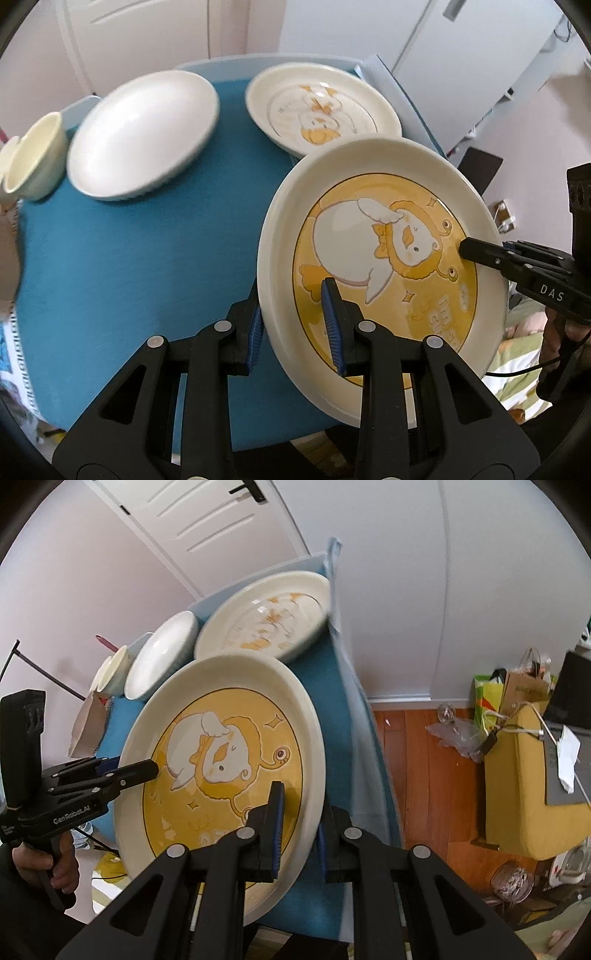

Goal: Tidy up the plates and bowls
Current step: 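Close the left gripper on the plate rim while the right gripper also clamps it, then lift the yellow plate with both grippers and carry it beside the pink basin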

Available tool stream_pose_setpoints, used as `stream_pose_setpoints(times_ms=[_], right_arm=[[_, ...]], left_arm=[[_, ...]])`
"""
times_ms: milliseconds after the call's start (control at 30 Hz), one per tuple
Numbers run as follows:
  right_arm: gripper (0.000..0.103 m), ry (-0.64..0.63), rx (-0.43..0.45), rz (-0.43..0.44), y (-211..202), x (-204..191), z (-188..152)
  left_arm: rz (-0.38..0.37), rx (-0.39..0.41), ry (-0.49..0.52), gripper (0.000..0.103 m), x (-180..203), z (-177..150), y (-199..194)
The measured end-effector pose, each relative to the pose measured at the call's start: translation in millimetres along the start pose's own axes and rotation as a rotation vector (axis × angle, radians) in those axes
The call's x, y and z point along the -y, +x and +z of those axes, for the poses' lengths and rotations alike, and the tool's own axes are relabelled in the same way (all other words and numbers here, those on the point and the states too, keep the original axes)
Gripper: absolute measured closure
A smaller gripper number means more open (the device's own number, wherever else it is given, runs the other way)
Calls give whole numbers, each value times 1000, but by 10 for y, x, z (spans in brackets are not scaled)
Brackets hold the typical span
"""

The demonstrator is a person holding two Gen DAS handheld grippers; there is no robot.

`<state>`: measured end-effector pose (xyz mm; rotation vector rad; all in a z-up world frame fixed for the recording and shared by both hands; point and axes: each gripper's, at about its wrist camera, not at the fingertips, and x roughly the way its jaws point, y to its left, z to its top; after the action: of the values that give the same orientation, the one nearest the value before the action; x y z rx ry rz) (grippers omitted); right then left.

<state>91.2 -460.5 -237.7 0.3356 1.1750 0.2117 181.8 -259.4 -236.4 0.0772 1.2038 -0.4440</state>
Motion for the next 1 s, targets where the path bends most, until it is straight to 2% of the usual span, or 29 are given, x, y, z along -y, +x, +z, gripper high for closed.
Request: stream_pose_setpoints(times_ms=[267, 600, 767, 1000], right_arm=[[89, -83, 23, 23, 55, -703, 180], [89, -162, -37, 81, 604, -1713, 183], [89, -195, -86, 77, 974, -2208, 116], [89, -184, -123, 69, 1402, -2523, 1]], left_arm=[[43, 66, -67, 77, -595, -24, -435], [102, 52, -161, 77, -1704, -504, -830], [123, 20, -170, 77, -2255, -693, -804], [120, -10, -171, 77, -2782, -932, -682]])
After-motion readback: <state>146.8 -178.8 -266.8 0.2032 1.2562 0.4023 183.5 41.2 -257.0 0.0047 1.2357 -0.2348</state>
